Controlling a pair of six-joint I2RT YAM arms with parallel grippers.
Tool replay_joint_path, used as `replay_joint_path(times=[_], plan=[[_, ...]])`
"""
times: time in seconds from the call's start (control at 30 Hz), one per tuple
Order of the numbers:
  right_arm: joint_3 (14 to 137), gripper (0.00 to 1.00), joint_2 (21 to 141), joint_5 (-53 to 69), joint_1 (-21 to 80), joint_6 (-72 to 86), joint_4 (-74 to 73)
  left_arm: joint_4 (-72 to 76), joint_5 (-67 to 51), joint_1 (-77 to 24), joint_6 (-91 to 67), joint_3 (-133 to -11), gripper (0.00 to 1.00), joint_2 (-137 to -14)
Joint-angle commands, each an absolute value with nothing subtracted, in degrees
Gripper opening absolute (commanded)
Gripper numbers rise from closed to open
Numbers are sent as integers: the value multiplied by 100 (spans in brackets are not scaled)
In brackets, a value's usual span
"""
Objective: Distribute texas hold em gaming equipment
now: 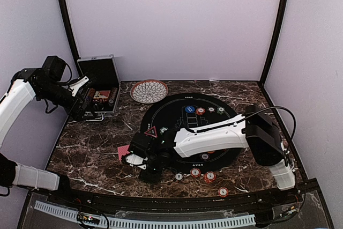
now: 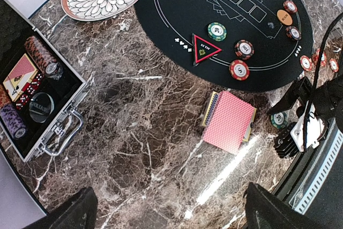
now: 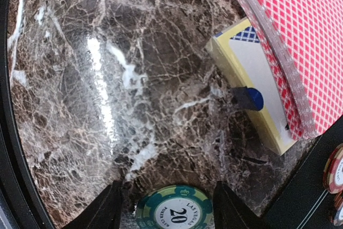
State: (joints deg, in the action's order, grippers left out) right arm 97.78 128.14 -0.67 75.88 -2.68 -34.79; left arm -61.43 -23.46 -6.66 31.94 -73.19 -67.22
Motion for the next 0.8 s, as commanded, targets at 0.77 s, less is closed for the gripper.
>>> replay_joint_path(times=[0.77], plan=[[9044,49,12463,-455,7673,-219,-3424,-6285,-2510,-721,3204,-7473,99,-6697]])
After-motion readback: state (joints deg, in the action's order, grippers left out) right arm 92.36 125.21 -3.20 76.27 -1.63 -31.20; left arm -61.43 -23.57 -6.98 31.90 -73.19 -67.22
